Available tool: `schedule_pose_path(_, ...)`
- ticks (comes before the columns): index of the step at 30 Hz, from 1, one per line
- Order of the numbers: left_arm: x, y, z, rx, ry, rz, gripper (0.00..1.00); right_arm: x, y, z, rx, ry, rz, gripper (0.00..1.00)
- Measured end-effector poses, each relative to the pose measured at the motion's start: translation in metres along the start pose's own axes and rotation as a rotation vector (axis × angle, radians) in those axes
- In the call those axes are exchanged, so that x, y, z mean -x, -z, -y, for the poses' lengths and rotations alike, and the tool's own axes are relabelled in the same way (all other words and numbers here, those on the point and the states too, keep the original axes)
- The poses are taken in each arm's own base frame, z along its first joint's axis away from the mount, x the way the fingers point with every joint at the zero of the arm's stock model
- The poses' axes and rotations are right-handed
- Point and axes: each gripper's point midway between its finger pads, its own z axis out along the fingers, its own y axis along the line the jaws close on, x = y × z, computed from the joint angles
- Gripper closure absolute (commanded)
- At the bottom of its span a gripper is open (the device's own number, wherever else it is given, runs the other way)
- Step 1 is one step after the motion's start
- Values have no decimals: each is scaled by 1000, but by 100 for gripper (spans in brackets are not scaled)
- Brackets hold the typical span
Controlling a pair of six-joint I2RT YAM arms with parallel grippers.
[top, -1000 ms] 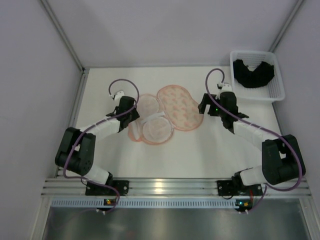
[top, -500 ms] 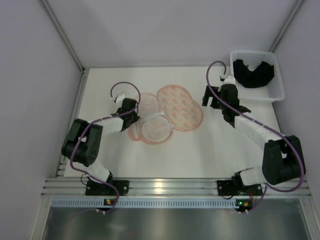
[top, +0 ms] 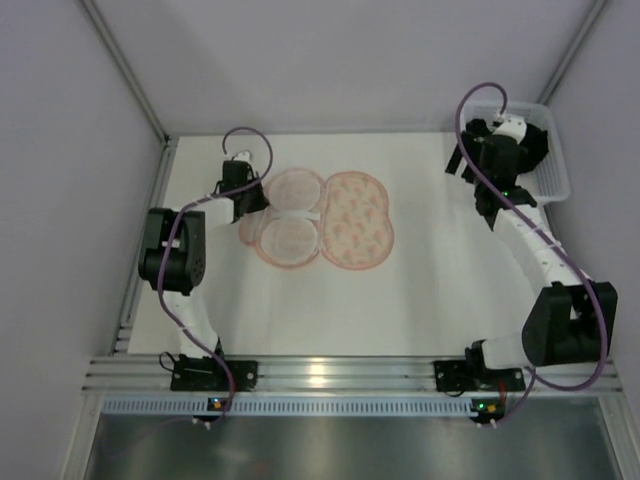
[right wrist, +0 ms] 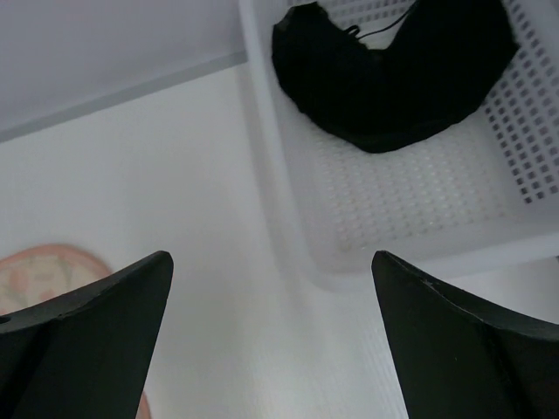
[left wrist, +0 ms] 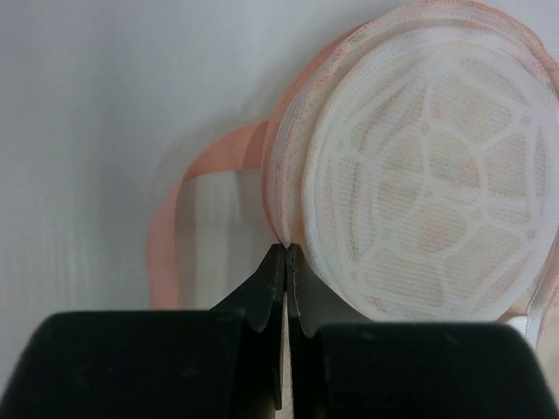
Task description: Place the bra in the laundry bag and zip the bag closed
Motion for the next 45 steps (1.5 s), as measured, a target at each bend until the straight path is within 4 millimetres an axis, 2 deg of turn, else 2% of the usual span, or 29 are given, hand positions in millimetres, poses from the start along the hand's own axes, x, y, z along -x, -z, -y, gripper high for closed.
schedule_pose_path(2, 1, -6, 9, -45, -32, -14, 97, 16, -9, 23, -59, -10, 14, 1)
schedule_pose_path(4, -5, -5, 11, -60, -47, -39, 90, 30, -19, 43, -108, -15, 32, 0)
schedule_pose_path(5, -9, -5, 11, -59, -51, -53, 76, 34, -24, 51, -126, -17, 35, 1)
schedule_pose_path(8, -14, -2, 10, -50, -55, -87, 51, 49, -47, 77, -162, -44, 41, 1)
schedule_pose_path(11, -10, 8, 13, -46, -49, -106, 36, 56, -77, 107, -186, -85, 31, 1)
schedule_pose_path(14, 3, 29, 21, -57, -42, -89, 34, 57, -113, 135, -225, -145, 15, 1)
schedule_pose_path(18, 48, 73, 43, -103, -41, 26, 32, 48, -156, 156, -276, -222, 0, 1)
schedule_pose_path(20, 71, 97, 53, -129, -47, 97, 32, 36, -174, 162, -292, -259, -16, 1)
schedule_pose_path(23, 98, 135, 68, -172, -59, 196, 32, 8, -198, 167, -289, -311, -56, 3)
schedule_pose_path(25, 108, 153, 74, -192, -65, 241, 31, -10, -209, 175, -295, -332, -85, 4)
schedule_pose_path(27, 111, 166, 76, -203, -69, 266, 32, -24, -220, 188, -315, -348, -101, 4)
schedule_pose_path(32, 94, 170, 70, -196, -62, 244, 32, -32, -242, 209, -352, -361, -100, 2)
schedule_pose_path(38, 76, 164, 63, -178, -45, 192, 32, -25, -260, 213, -356, -360, -72, 4)
schedule_pose_path(41, 76, 163, 63, -179, -34, 191, 32, -24, -269, 212, -346, -360, -61, 13)
schedule_pose_path(44, 75, 163, 64, -179, -25, 189, 32, -33, -276, 209, -320, -363, -78, 24)
schedule_pose_path(45, 75, 163, 64, -180, -22, 188, 32, -37, -277, 207, -310, -364, -84, 33)
